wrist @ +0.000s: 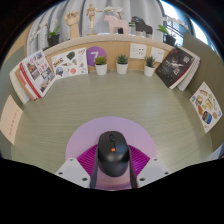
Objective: Arrange mouse
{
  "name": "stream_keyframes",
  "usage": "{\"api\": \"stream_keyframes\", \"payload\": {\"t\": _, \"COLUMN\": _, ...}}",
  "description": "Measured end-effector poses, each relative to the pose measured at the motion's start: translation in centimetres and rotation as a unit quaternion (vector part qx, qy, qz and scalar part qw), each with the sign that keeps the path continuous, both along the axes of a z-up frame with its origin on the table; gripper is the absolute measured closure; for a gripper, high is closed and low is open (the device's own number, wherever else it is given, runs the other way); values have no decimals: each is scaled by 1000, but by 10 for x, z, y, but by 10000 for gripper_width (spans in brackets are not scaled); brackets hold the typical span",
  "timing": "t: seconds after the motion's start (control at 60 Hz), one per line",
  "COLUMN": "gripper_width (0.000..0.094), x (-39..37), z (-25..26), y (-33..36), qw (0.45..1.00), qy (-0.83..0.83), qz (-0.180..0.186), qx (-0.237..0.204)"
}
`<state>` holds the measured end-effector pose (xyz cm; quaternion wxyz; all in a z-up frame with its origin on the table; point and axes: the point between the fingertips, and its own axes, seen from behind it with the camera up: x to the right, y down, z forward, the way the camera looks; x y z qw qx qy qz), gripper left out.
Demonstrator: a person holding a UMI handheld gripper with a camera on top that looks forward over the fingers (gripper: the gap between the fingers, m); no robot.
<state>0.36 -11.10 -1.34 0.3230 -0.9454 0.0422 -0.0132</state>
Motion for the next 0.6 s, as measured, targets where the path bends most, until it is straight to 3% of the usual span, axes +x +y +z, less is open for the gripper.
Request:
{"api": "stream_keyframes", "payload": {"t": 0.1, "gripper_width": 386, "x": 1, "z": 0, "y": -3, "qw": 1000, "qy": 13, "qz": -8, "qx": -17}}
{"api": "stream_keyframes", "payload": {"t": 0.233, "gripper_width": 71, "x": 7, "z": 34, "y": -1, "qw": 1000, "qy": 3, "qz": -26, "qx": 6}}
{"api": "stream_keyframes", "payload": {"t": 0.6, "gripper_width": 73, "x": 4, "z": 188, "y": -56, "qw": 996, "qy": 22, "qz": 4, "qx": 87}}
